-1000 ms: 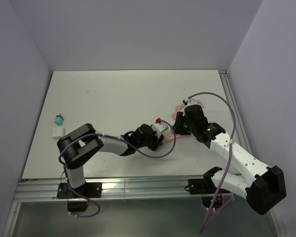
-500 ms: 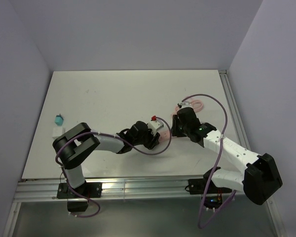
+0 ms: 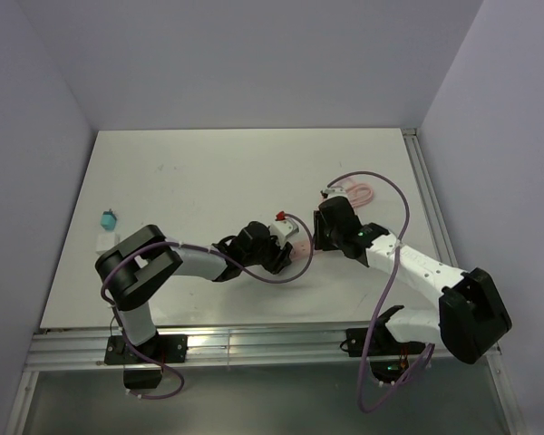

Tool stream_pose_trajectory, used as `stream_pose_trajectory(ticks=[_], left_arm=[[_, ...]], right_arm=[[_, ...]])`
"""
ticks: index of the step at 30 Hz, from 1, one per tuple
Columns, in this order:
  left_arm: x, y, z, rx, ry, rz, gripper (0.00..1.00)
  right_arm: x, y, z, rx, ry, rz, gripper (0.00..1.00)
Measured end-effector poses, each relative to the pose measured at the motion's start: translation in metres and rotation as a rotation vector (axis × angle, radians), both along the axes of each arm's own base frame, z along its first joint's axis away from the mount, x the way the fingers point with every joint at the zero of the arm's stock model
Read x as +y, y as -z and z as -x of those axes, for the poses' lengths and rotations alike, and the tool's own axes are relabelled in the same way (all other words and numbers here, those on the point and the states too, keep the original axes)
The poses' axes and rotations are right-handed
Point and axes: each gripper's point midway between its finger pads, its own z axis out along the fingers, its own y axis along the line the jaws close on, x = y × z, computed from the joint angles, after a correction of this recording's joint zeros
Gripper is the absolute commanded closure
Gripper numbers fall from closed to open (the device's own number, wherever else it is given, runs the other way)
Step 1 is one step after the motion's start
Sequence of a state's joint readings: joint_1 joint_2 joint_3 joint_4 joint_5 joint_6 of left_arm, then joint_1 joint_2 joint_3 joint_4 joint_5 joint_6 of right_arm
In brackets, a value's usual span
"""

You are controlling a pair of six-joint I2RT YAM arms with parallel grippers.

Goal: Insert the plug

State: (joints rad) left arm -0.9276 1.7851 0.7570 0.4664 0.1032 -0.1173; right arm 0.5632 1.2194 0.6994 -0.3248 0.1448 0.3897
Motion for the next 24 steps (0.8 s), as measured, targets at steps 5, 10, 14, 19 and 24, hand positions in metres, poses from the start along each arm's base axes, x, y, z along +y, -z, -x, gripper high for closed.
stream_pose_trajectory(ticks=[5, 10, 14, 19, 24], left_arm=[[0.003, 0.000, -0.002, 0.002, -0.006, 0.001, 1.00], [0.006, 0.000, -0.003, -0.001, -0.011, 0.008, 1.00], [0.007, 0.000, -0.005, -0.003, -0.016, 0.012, 1.00], [0.011, -0.001, -0.005, 0.002, -0.026, 0.018, 1.00], [0.013, -0.001, -0.006, 0.007, -0.032, 0.027, 1.00]], right_arm=[[0.001, 0.002, -0.005, -0.009, -0.006, 0.010, 1.00], [0.006, 0.002, -0.007, -0.015, -0.020, 0.004, 1.00], [0.009, 0.003, -0.009, -0.009, -0.027, 0.007, 1.00], [0.016, 0.006, -0.008, 0.010, -0.047, 0.014, 1.00], [0.020, 0.011, -0.006, 0.017, -0.056, 0.027, 1.00]])
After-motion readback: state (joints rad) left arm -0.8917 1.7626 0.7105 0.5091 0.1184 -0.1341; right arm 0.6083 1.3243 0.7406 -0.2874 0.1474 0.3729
